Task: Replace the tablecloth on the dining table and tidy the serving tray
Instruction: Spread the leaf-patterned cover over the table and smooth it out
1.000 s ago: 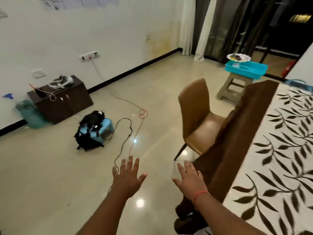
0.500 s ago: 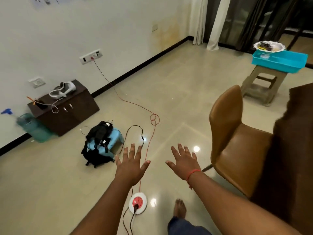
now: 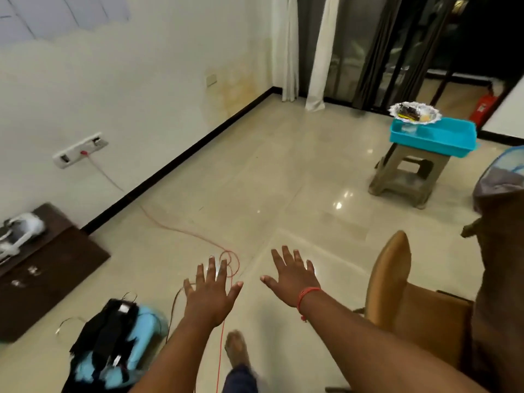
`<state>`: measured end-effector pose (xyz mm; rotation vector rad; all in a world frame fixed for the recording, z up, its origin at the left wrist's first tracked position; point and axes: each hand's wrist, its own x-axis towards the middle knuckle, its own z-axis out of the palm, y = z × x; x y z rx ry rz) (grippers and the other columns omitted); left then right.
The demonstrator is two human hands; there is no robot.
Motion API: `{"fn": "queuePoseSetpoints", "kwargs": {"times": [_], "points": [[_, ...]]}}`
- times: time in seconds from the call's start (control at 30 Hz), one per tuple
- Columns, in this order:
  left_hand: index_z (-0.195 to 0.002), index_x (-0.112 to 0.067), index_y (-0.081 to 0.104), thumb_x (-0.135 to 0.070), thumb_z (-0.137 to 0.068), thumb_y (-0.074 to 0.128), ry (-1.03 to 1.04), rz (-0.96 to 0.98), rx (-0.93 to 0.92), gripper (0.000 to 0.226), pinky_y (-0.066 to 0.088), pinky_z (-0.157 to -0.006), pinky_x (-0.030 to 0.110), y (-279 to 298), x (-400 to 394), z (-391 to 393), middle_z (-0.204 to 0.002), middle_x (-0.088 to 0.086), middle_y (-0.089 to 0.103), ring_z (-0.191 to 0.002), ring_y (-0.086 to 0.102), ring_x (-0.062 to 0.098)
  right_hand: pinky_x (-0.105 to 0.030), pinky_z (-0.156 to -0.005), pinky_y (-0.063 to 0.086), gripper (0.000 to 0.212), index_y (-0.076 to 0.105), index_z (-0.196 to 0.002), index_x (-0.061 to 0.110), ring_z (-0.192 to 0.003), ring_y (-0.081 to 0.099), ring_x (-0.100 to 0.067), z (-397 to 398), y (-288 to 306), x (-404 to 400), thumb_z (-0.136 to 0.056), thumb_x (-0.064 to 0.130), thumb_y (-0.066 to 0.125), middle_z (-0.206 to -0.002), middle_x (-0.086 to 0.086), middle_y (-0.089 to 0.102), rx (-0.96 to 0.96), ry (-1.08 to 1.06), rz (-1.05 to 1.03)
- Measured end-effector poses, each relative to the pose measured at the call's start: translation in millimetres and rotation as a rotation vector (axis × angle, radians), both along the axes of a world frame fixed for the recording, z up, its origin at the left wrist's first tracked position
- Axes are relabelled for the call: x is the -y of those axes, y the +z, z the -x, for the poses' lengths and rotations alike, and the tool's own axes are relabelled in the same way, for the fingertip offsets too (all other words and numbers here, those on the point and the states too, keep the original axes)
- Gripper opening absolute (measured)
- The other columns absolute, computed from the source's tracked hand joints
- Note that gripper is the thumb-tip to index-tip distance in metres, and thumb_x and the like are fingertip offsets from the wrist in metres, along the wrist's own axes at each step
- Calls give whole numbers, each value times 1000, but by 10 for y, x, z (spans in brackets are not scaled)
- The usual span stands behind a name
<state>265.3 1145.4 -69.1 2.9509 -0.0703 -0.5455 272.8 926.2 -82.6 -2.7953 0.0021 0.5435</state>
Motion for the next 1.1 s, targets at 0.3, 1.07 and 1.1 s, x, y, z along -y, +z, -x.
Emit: {"fn": "queuePoseSetpoints", "kwargs": {"times": [0.3,1.07,1.1], "points": [[-156,-34,-9,-74,-90,10,-345,-25,-1,79,2,-117,60,69,708,-2850,-164,-1,-15,-152,-9,28,-55,-121,3,85,-5,-158,31,-153,-6,-29,-2022,68,818,-91,75,24,-167,1,-9,11,-340,13],[-154,-35,-14,-72,-93,10,-1045,-8,-52,76,3,-119,57,-172,6401,-6625,-164,-3,-18,-152,-11,25,-58,-119,8,84,-2,-158,27,-153,-1,-31,-4569,-100,5610,-93,73,24,-167,-2,-5,-63,-977,75],[-155,-35,-14,-72,-93,10,-1075,-16,-50,76,3,-119,57,-198,6717,-6789,-164,-3,-18,-152,-10,25,-58,-119,8,84,-2,-159,27,-153,-1,-31,-4636,-116,5849,-93,73,25,-167,-2,-5,-66,-1014,74]]}}
